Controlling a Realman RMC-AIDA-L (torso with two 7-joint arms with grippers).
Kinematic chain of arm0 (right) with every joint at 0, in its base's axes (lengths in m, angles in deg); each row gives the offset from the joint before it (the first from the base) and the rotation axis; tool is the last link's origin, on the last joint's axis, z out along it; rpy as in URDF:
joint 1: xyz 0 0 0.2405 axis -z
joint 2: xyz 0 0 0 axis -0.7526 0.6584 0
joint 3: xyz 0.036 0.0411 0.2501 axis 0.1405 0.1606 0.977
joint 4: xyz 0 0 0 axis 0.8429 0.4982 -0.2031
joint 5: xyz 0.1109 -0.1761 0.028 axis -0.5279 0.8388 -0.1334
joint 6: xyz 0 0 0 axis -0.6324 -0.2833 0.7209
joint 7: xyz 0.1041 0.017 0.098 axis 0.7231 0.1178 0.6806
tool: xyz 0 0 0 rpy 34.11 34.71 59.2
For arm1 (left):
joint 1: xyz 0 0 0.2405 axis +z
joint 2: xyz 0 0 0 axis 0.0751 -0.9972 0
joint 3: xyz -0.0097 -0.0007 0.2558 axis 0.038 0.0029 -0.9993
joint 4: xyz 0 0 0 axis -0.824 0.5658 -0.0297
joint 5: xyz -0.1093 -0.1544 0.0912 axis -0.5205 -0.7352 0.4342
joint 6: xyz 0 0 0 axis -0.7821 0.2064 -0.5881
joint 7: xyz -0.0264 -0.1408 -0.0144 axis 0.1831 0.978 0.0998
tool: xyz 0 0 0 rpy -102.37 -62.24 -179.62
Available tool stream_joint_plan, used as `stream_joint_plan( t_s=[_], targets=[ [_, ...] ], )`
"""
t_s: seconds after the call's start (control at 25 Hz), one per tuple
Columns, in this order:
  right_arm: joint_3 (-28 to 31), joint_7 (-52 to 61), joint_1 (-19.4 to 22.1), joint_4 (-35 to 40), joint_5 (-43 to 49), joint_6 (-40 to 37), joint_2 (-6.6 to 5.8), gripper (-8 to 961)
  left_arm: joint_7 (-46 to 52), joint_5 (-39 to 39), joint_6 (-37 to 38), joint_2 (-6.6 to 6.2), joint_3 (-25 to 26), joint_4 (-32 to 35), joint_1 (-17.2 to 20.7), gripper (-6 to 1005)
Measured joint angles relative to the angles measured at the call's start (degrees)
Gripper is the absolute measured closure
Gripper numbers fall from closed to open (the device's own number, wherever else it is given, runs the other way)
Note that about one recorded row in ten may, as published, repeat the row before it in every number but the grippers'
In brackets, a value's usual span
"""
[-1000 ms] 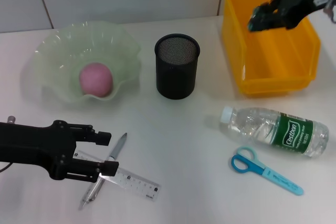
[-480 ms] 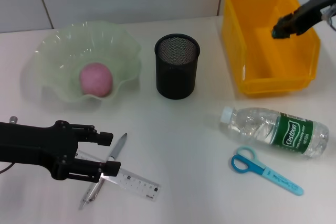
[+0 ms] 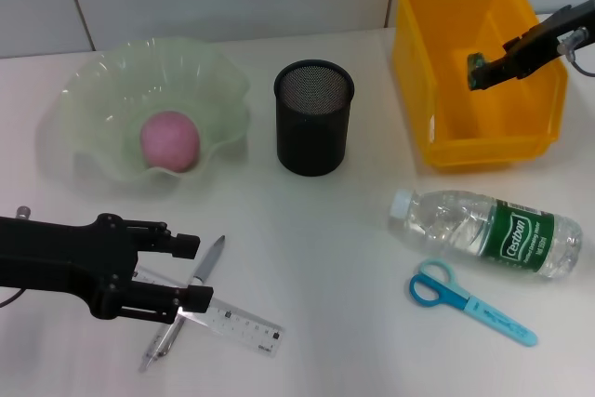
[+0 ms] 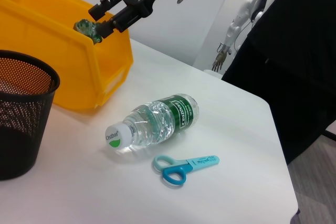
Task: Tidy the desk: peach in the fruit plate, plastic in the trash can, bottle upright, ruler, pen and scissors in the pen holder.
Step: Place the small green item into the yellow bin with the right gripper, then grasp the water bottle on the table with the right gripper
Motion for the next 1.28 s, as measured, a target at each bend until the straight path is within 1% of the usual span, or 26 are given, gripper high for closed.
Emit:
stream_joint_plan(
  t_s=[0.24,0.44,0.76,0.88,1.0,1.16,1.28],
  targets=[
    [0.0,-0.1,0.1,0.0,0.1,0.0,0.33,272,-0.1,0.0,0.2,-0.04,0.0,-0.1,0.0,222],
    [0.0,-0.3,0.3,0.0,0.1,0.6,0.42,223,-0.1,0.0,0.5,-0.06,0.0,-0.1,0.1,221],
    [0.1,-0.5,0.6,0.4,-0.4,0.8,0.45,223,0.0,0.0,0.7,-0.06,0.1,-0.1,0.3,221],
    [0.5,-0.6,1.0,0.7,-2.9,0.6,0.39,223,0.0,0.0,0.7,-0.09,0.1,-0.1,0.4,222],
    [0.5,-0.7,2.3,1.6,-8.1,-0.2,-0.09,223,0.0,0.0,0.7,-0.04,0.1,-0.1,0.4,222],
    [1.0,-1.4,5.7,4.0,-19.0,-2.9,-1.36,223,-0.1,0.0,0.7,-0.02,0.1,-0.1,0.5,222],
    [3.9,-3.7,8.4,5.1,-28.6,-7.4,-2.26,223,-0.1,0.0,0.7,-0.01,0.1,-0.1,0.5,222]
  ],
)
